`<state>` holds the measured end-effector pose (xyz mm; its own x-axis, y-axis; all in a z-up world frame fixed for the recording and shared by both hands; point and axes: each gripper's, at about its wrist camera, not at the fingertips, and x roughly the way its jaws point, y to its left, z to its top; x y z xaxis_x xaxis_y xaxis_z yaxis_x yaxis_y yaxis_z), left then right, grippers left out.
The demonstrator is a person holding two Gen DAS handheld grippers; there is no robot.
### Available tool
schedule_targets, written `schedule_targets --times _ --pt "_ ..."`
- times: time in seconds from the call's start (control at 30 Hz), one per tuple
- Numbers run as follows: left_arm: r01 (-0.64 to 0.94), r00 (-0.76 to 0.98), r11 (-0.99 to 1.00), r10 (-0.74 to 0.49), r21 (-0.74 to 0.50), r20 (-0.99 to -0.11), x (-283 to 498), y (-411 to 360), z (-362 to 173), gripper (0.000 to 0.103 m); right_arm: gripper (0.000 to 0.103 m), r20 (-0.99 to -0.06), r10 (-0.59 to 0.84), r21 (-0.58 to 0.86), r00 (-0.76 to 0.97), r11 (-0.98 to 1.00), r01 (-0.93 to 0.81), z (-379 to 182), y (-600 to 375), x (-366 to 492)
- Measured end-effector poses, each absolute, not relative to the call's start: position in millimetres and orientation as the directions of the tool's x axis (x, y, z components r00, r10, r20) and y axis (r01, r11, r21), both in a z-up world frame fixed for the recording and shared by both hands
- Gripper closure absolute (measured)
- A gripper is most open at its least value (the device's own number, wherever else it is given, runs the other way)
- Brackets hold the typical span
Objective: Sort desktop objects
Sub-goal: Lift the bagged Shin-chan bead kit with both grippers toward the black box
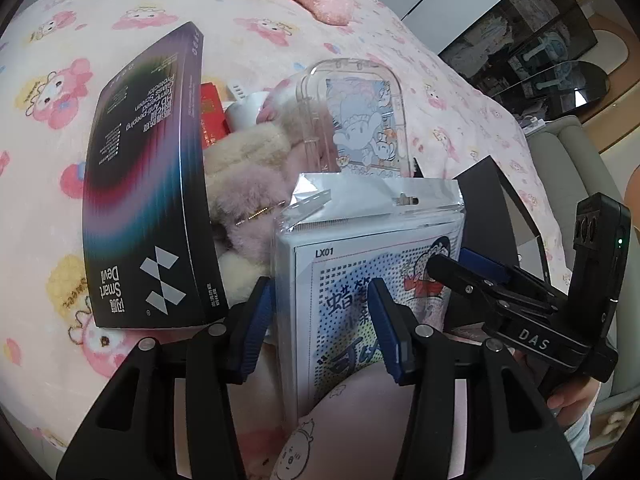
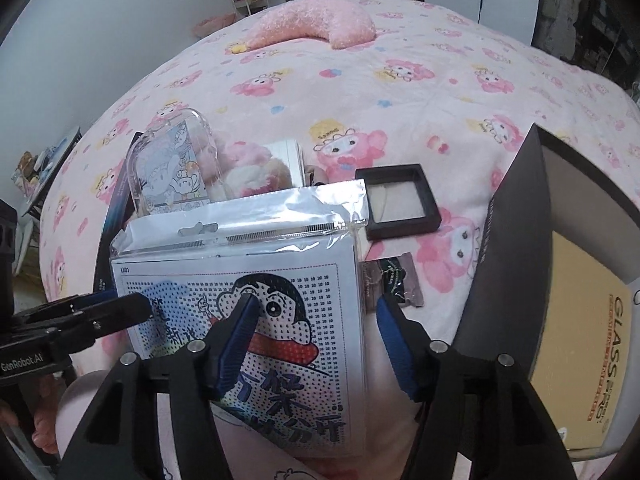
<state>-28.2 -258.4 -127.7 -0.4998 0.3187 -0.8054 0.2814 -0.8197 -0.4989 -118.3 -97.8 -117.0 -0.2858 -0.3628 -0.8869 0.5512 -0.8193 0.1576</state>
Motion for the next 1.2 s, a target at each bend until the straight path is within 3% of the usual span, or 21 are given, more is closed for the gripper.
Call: schedule_targets --times 0.07,0.17,0.37,0.63,0.83,0.9,1.2 --pt "0.292 -0.47 -0.816 0.332 -0.499 -0.818 -31.3 -258.8 -132.5 0.05 0.029 -0.902 -0.388 0.221 -0.188 -0.79 0.572 -128.9 -99.4 -121.8" --pt "0.291 -0.462 -0.821 0.329 -0.492 -0.823 -31.6 -258.1 -129.7 0.05 0.028 -0.901 -0.399 0.224 -0.172 -0.766 0.602 -134.9 -102.5 -115.2" --pt "0.265 -0.513 -0.866 0.246 -0.424 -0.822 -17.4 -244.6 -95.0 0.043 0.041 -0.868 -0.456 0.265 -0.196 -0.76 0.593 -112.2 -94.4 -111.9" --pt "0.15 -0.667 -0.917 0.181 -0.369 -0.722 -4.8 -217.1 -12.4 0.035 0.042 -0.751 -0.562 0.25 -0.347 -0.728 0.639 -34.2 -64.9 -94.7" --pt "-0.029 -0.751 -0.946 0.233 -0.322 -0.618 -41.0 -159.8 50.3 0.026 0.042 -0.672 -0.572 0.217 -0.47 -0.759 0.614 20.6 -12.5 -93.1" --pt "-0.104 -0.762 -0.942 0.282 -0.321 -0.583 -56.1 -135.2 66.4 0.028 0.043 -0.663 -0.57 0.24 -0.486 -0.776 0.583 30.8 10.7 -98.5" --pt "-0.209 -0.709 -0.931 0.356 -0.3 -0.609 -121.0 -35.4 65.1 0.028 0.043 -0.637 -0.471 0.229 -0.61 -0.871 0.434 45.9 107.1 -122.5"
